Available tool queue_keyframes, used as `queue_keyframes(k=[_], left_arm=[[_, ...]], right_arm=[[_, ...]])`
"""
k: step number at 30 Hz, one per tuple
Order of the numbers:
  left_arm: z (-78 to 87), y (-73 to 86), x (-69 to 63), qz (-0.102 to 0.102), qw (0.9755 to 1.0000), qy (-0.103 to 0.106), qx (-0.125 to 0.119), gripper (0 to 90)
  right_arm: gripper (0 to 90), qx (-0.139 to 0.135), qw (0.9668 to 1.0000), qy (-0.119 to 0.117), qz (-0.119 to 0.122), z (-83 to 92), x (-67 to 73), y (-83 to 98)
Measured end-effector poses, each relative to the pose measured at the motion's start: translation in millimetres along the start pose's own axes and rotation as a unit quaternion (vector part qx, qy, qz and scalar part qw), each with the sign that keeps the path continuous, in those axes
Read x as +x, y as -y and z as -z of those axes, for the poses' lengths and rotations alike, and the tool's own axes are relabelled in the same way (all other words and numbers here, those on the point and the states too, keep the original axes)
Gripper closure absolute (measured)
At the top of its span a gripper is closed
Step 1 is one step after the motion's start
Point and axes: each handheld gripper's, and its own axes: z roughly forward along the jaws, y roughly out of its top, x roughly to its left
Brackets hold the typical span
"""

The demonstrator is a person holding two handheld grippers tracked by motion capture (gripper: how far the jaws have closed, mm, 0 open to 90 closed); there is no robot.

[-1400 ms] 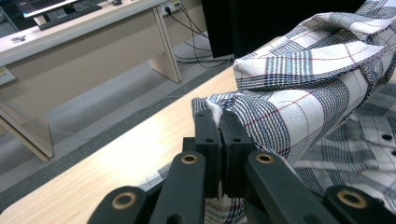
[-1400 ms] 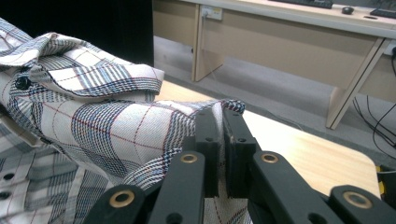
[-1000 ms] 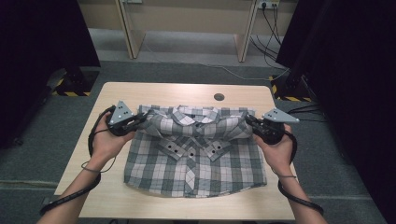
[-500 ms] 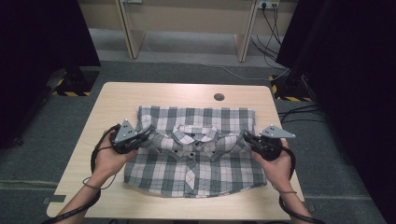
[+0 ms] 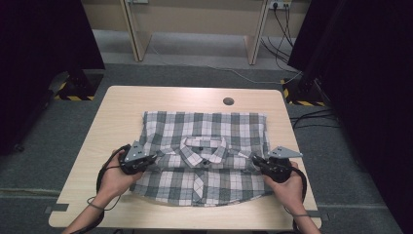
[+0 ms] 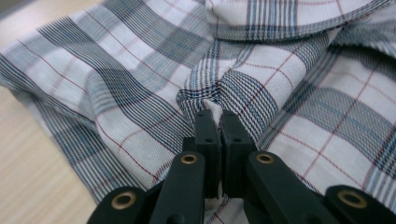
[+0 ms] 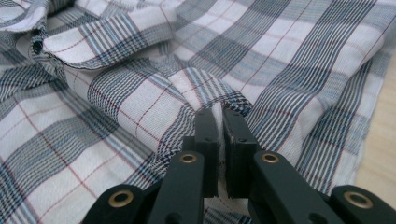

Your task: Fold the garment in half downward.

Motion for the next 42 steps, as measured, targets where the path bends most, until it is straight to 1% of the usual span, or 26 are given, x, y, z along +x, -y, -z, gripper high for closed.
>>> queue_keyframes(k=[1,2,3,4,6,8,15,18,20,21,22,23,24,25,27,28,30,33,35,37,40,42], left_arm=[[-1.3,1.2,-0.8,0.001,1.0000,0.001,0.001,86.7],[-3.9,3.6,-2.9,0.002,0.9999,0.005,0.009,86.7],[-3.9,3.6,-2.9,0.002,0.9999,0.005,0.009,86.7],[-5.1,4.5,-4.0,0.003,0.9999,0.007,0.012,86.7],[-7.3,5.9,-5.5,0.004,0.9997,0.011,0.020,86.7],[-9.6,7.1,-5.5,0.009,0.9996,0.012,0.025,86.7],[-19.5,5.2,-4.8,0.010,0.9988,0.011,0.046,86.7],[-21.7,4.9,-3.8,0.016,0.9986,0.014,0.048,86.6],[-20.3,4.0,-3.7,0.011,0.9987,0.020,0.046,86.2],[-18.9,3.6,-3.2,0.010,0.9987,0.026,0.043,84.3],[-17.0,3.2,-2.6,0.014,0.9988,0.029,0.035,77.4],[-14.5,2.3,-2.0,0.021,0.9991,0.028,0.024,66.7],[-11.3,1.1,-1.1,0.029,0.9991,0.025,0.016,58.8],[-8.3,-0.5,-0.2,0.037,0.9990,0.024,0.010,53.0],[-2.6,-6.0,2.2,0.045,0.9987,0.024,-0.006,45.5],[-0.3,-9.8,3.2,0.044,0.9987,0.023,-0.011,43.2],[2.5,-18.3,5.2,0.044,0.9986,0.020,-0.022,40.7],[-0.2,-30.6,8.7,0.051,0.9979,0.024,-0.031,40.5],[-6.9,-37.5,11.6,0.055,0.9980,0.023,-0.024,41.0],[-16.0,-43.3,14.4,0.059,0.9978,0.026,-0.013,41.4],[-31.6,-48.6,17.8,0.060,0.9975,0.034,0.014,41.9],[-40.6,-50.0,19.0,0.058,0.9973,0.035,0.028,41.8]], right_arm=[[86.6,0.005,1.0000,-0.001,0.000,-0.8,0.3,1.6],[86.6,0.012,0.9999,0.000,-0.003,-2.1,0.7,4.3],[86.6,0.016,0.9999,0.000,-0.003,-3.1,0.5,5.4],[86.6,0.016,0.9999,0.000,-0.003,-3.1,0.5,5.4],[86.6,0.026,0.9996,0.001,-0.007,-5.2,0.6,7.5],[86.5,0.037,0.9992,0.002,-0.012,-8.7,0.8,9.7],[86.5,0.051,0.9986,0.007,-0.015,-16.2,-0.5,10.3],[86.5,0.051,0.9986,0.008,-0.015,-16.7,-1.6,9.8],[85.4,0.051,0.9986,0.007,-0.015,-16.7,-2.2,9.5],[82.9,0.054,0.9985,0.006,-0.011,-16.3,-2.2,8.9],[78.6,0.054,0.9985,0.009,-0.009,-15.4,-2.3,8.2],[74.5,0.051,0.9986,0.010,-0.010,-13.8,-2.5,7.3],[70.7,0.045,0.9989,0.010,-0.009,-11.9,-3.1,6.3],[66.8,0.040,0.9991,0.008,-0.011,-9.5,-3.9,4.9],[60.5,0.031,0.9993,0.012,-0.016,-4.8,-5.5,0.1],[60.4,0.026,0.9994,0.012,-0.018,-2.8,-6.1,-3.2],[58.9,0.016,0.9996,0.012,-0.018,-0.7,-6.9,-10.5],[58.4,0.014,0.9997,0.010,-0.016,-2.5,-6.4,-21.8],[58.4,0.017,0.9998,0.007,-0.011,-6.5,-6.0,-29.2],[58.4,0.022,0.9997,0.005,-0.007,-12.1,-5.0,-36.2],[58.9,0.032,0.9995,-0.003,-0.002,-22.6,-3.0,-44.2],[58.8,0.043,0.9990,-0.009,0.000,-30.4,-1.4,-47.0]])
